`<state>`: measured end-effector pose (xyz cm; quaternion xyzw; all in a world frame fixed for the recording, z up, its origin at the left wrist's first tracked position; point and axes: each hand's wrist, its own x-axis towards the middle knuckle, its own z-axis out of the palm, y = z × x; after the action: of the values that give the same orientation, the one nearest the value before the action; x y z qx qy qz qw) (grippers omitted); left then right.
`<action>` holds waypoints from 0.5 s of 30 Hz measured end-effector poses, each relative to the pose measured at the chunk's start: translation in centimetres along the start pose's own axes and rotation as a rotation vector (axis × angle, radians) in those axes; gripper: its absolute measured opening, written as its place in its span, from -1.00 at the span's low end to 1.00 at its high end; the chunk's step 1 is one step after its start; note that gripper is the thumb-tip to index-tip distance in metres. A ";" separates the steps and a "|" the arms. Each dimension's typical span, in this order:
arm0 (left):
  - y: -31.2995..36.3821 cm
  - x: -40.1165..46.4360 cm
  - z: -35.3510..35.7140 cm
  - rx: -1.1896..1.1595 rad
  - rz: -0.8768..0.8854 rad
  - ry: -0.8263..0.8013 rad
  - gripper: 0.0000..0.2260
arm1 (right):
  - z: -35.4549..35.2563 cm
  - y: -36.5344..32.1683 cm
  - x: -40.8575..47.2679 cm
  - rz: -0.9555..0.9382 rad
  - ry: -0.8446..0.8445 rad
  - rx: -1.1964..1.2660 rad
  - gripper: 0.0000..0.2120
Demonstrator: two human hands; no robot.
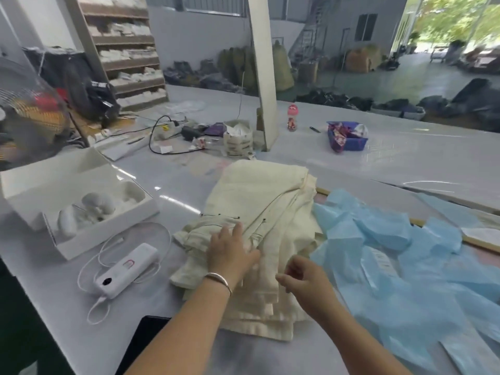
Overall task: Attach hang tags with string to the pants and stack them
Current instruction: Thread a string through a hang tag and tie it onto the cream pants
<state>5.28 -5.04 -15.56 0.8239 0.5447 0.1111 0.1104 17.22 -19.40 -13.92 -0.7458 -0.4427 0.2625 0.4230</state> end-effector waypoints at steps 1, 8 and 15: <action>-0.2 0.7 0.0 0.056 0.019 0.023 -0.40 | 0.5 -0.2 0.8 0.010 -0.012 0.007 -0.74; -0.6 3.9 -4.5 -0.002 0.086 0.087 -0.58 | 2.4 -2.0 4.6 0.178 -0.001 0.493 -0.82; 2.0 -2.3 -3.7 -0.229 0.258 -0.346 -0.06 | 0.9 -4.1 7.6 0.522 -0.126 0.956 -0.54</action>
<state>4.99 -7.67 -11.60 0.8755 0.3917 0.0425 0.2797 18.27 -11.33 -10.99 -0.5382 -0.0987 0.5747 0.6085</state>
